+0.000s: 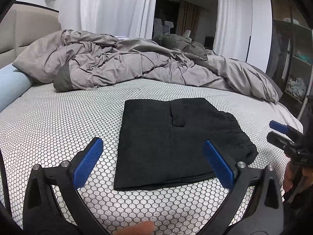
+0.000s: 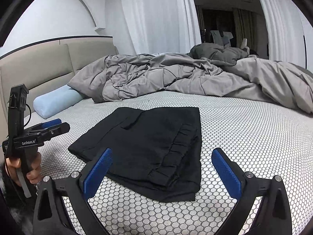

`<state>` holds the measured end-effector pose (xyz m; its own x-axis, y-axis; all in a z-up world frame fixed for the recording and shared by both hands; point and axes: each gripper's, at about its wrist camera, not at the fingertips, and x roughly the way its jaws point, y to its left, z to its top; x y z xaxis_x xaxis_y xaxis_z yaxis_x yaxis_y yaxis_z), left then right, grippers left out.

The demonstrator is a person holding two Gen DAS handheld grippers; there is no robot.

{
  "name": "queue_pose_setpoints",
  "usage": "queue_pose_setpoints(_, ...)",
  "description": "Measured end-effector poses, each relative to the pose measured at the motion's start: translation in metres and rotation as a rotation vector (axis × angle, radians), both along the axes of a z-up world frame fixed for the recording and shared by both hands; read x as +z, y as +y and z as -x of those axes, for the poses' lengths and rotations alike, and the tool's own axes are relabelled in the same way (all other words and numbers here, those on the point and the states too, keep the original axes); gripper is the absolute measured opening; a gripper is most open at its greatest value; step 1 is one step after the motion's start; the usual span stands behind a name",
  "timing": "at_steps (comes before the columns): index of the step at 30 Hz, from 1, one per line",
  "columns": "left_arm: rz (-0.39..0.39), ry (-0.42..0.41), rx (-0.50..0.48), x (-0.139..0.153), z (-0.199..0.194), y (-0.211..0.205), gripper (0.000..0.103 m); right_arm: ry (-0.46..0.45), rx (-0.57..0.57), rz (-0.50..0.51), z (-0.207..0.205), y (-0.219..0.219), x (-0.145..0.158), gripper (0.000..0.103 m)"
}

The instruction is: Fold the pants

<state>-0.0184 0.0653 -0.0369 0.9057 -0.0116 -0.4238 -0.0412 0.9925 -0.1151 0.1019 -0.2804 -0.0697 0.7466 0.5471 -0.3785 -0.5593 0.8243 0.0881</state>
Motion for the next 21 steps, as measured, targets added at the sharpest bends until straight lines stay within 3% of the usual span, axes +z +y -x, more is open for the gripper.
queue_pose_setpoints(21,0.017,0.007,-0.006,-0.0015,-0.0001,0.0029,0.102,-0.002,0.018,0.000,-0.0004,0.0050,-0.0006,0.103)
